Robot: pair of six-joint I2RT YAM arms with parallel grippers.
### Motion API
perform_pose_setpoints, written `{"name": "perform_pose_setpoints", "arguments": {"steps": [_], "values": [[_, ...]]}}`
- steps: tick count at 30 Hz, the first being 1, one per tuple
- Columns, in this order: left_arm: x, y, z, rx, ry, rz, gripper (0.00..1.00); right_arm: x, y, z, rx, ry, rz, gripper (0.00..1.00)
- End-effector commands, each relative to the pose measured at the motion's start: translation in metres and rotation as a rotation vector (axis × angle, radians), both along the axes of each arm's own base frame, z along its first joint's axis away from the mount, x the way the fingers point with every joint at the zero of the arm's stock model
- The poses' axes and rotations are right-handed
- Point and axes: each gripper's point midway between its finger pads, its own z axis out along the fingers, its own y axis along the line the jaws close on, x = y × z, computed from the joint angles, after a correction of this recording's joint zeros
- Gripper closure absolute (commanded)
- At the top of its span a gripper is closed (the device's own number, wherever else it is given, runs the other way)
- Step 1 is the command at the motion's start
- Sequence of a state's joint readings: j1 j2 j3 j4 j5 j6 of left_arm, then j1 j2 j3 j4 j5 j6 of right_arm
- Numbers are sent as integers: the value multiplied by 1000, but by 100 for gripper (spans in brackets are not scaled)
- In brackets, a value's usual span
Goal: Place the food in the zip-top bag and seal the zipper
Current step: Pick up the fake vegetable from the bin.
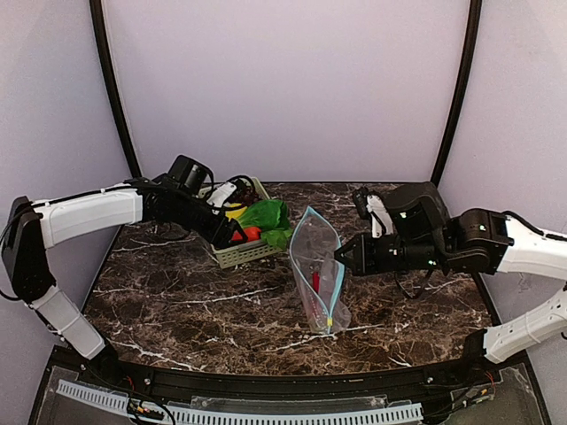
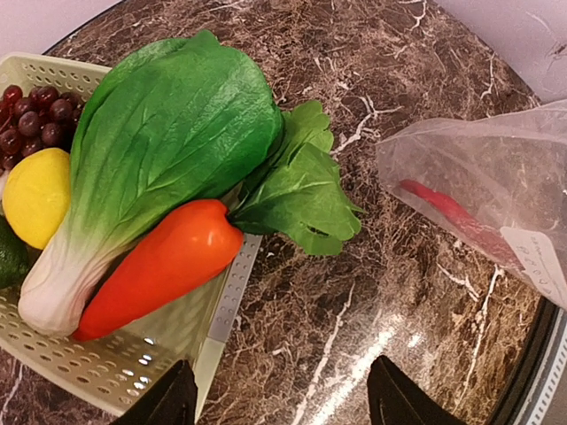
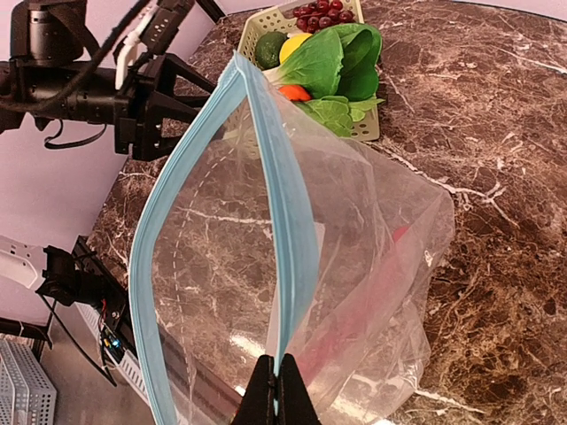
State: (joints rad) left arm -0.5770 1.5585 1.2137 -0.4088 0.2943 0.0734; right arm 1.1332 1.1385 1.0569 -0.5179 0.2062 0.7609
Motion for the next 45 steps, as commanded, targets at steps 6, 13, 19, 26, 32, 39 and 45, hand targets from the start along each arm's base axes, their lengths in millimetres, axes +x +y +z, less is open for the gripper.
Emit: {"name": "perform_pose_setpoints", "arguments": {"steps": [6, 13, 19, 26, 32, 39, 45], "values": [[29, -15, -23, 63, -68, -76, 38, 9, 6, 12, 12, -18, -22, 100], [52, -23, -35, 98, -92, -61, 45, 10, 4, 12, 6, -19, -25, 100], [64, -27, -43, 105, -100, -47, 51, 12, 4, 12, 4, -16, -24, 100], [67, -28, -49, 117, -102, -55, 53, 14, 6, 8, -8, -11, -20, 100], [67, -28, -59, 157, -88, -90, 53, 16, 4, 7, -14, -12, -19, 100], [67, -29, -64, 168, -79, -104, 62, 18, 3, 7, -13, -9, -23, 100], [71, -27, -50, 168, -127, -93, 68, 18, 0, 7, -9, -10, -25, 100]]}}
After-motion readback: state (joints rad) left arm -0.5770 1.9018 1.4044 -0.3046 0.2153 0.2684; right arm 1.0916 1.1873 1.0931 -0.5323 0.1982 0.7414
